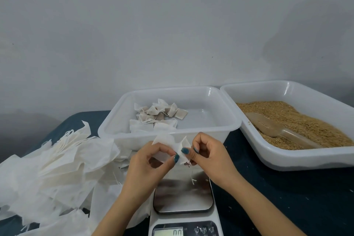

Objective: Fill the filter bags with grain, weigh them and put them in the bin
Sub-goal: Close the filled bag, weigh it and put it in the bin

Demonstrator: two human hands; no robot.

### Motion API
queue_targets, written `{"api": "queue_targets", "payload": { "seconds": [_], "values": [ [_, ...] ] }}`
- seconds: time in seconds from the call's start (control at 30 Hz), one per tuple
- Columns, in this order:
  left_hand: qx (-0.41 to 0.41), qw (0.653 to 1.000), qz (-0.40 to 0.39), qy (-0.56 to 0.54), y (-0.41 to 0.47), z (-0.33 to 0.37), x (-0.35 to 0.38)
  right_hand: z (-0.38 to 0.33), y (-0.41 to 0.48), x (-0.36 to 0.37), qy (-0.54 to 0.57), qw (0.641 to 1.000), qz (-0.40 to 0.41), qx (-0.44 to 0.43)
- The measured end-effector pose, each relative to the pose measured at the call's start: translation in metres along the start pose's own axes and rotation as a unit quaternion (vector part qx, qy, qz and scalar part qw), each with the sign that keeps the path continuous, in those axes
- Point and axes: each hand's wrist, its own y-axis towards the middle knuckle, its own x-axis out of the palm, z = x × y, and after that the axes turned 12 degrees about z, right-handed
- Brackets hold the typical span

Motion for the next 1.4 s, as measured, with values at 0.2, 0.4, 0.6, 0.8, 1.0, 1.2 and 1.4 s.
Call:
{"api": "queue_targets", "payload": {
  "seconds": [0.2,0.4,0.6,0.8,1.0,1.2,1.4],
  "values": [
    [-0.020,0.999,0.036,-0.034,0.003,0.002,-0.001,0.000,-0.003,0.001,-0.065,0.997,-0.010,-0.050],
    [0.070,0.989,0.097,0.083,-0.001,0.003,-0.004,0.001,-0.003,0.000,-0.140,0.983,-0.005,-0.116],
    [0.175,0.970,0.107,0.128,-0.001,0.010,-0.002,0.002,-0.002,0.000,-0.148,0.979,-0.013,-0.142],
    [0.220,0.958,0.096,0.159,-0.002,0.008,-0.001,-0.004,-0.002,0.002,-0.191,0.973,-0.025,-0.126],
    [0.230,0.953,0.077,0.184,-0.002,0.009,0.000,-0.002,-0.003,0.003,-0.230,0.960,-0.025,-0.157],
    [0.173,0.975,-0.029,0.134,-0.003,0.010,-0.003,-0.004,-0.003,0.003,-0.237,0.934,0.033,-0.267],
    [0.124,0.974,-0.100,0.160,-0.006,0.009,-0.001,-0.004,-0.007,0.004,-0.181,0.945,-0.023,-0.270]
  ]
}}
